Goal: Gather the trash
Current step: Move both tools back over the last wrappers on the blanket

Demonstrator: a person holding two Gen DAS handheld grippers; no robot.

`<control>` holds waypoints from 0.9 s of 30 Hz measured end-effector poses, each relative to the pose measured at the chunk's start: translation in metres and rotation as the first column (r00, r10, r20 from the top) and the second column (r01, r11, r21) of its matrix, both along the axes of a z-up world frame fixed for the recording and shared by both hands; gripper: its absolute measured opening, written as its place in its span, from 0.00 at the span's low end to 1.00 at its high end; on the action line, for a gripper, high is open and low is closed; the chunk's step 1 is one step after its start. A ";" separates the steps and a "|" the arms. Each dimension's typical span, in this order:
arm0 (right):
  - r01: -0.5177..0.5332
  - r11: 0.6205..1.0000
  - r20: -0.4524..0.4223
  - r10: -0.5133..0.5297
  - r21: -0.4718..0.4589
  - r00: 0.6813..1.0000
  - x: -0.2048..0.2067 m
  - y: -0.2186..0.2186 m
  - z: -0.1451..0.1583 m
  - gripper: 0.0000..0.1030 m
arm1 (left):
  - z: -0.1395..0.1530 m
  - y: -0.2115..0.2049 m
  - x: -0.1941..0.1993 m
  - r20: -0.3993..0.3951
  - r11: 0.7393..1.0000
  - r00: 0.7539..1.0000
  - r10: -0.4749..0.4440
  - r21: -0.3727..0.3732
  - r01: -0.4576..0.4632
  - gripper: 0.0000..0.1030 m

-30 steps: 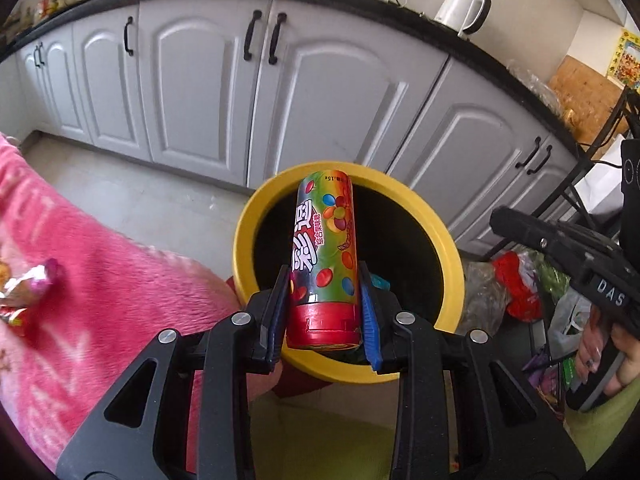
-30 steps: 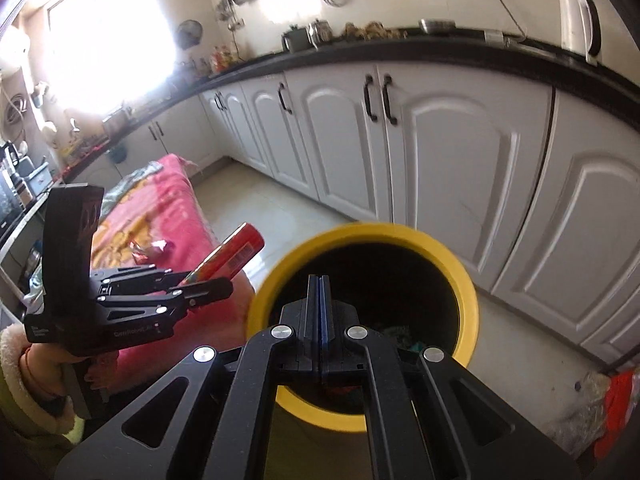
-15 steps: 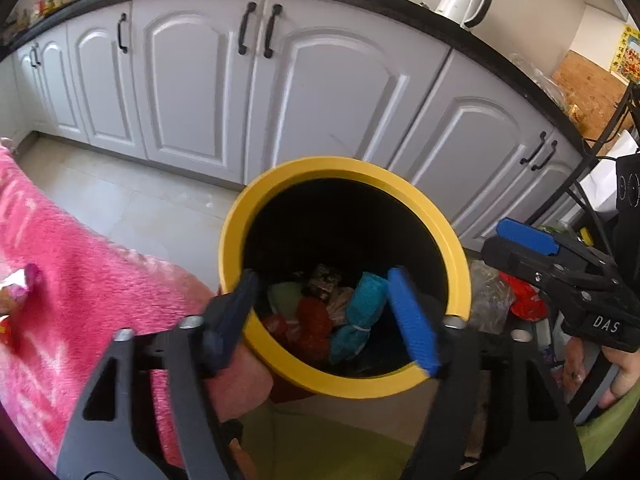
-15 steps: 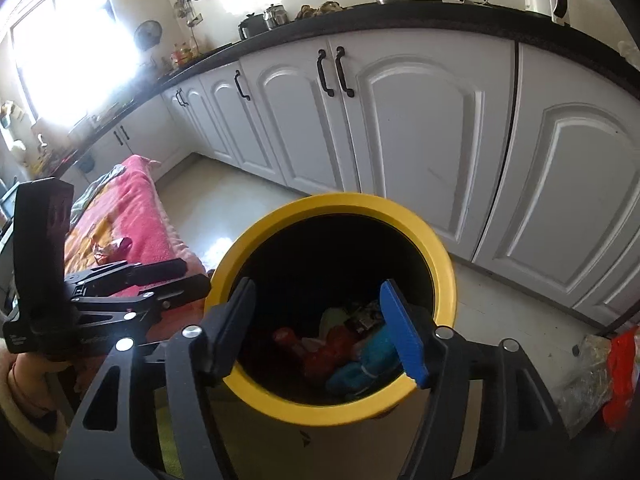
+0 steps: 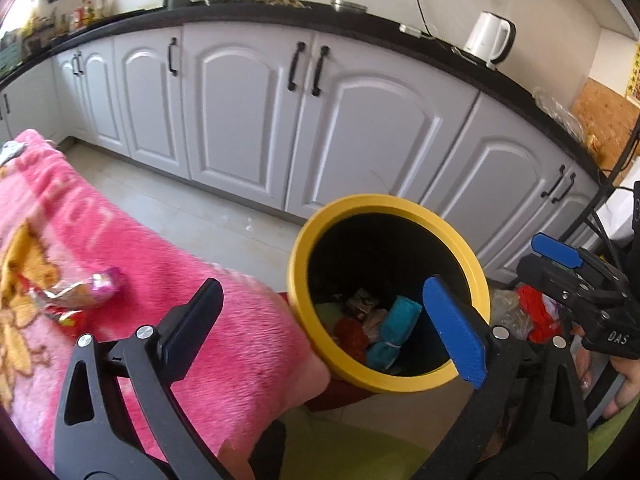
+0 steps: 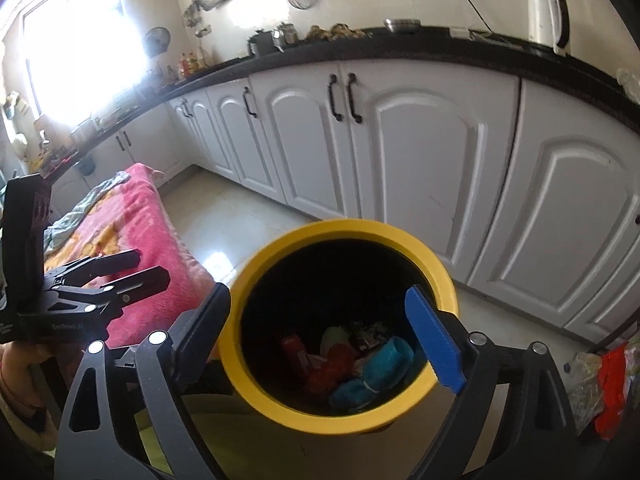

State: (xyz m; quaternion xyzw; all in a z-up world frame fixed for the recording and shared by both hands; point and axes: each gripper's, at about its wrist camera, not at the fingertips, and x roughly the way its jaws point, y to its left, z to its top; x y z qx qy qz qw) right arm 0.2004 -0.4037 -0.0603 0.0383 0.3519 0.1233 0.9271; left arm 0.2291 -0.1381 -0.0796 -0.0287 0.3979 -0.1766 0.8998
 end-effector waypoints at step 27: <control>-0.232 0.969 0.126 0.241 -0.080 0.962 -0.025 0.113 0.048 0.89 | 0.035 0.147 -0.037 0.074 0.952 0.953 0.295 -0.104 -0.286 0.89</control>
